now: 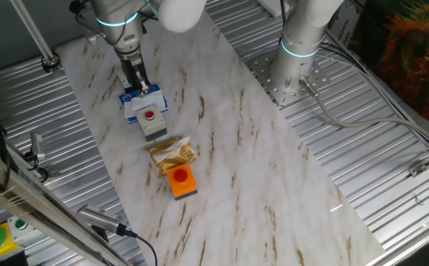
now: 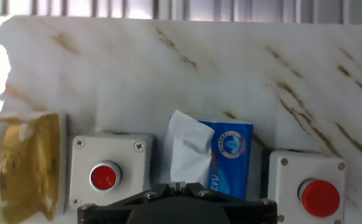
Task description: Press three buttons from left to right in sequence
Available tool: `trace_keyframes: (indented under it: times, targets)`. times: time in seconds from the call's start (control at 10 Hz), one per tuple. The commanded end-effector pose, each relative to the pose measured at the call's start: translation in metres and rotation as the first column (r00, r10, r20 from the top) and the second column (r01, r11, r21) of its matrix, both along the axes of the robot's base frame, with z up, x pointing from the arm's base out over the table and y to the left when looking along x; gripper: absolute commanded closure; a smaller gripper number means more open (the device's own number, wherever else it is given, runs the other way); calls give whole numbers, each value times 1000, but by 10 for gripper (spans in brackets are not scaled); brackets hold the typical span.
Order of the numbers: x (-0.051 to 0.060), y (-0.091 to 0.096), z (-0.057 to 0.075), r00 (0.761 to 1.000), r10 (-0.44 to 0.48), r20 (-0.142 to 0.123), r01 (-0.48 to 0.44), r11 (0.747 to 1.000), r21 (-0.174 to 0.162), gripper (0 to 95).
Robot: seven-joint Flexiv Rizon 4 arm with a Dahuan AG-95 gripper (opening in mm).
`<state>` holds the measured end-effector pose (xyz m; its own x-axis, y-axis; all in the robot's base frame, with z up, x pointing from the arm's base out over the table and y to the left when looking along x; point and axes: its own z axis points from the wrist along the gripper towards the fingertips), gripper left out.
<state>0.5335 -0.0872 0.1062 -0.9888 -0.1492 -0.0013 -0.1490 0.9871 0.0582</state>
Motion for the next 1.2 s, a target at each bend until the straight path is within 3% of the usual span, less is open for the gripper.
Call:
trace_keyframes:
  times: [0.1,0.5,1.0,1.2]
  targets:
    - [1,0,0,1000,26,-11,-26,1000,4,950]
    - [1,4,0,1000,24,-6,-24,1000,9,950]
    - [3,44,8,999,-40,-9,40,999,12,950]
    - [7,52,13,998,-60,-16,60,998,27,950]
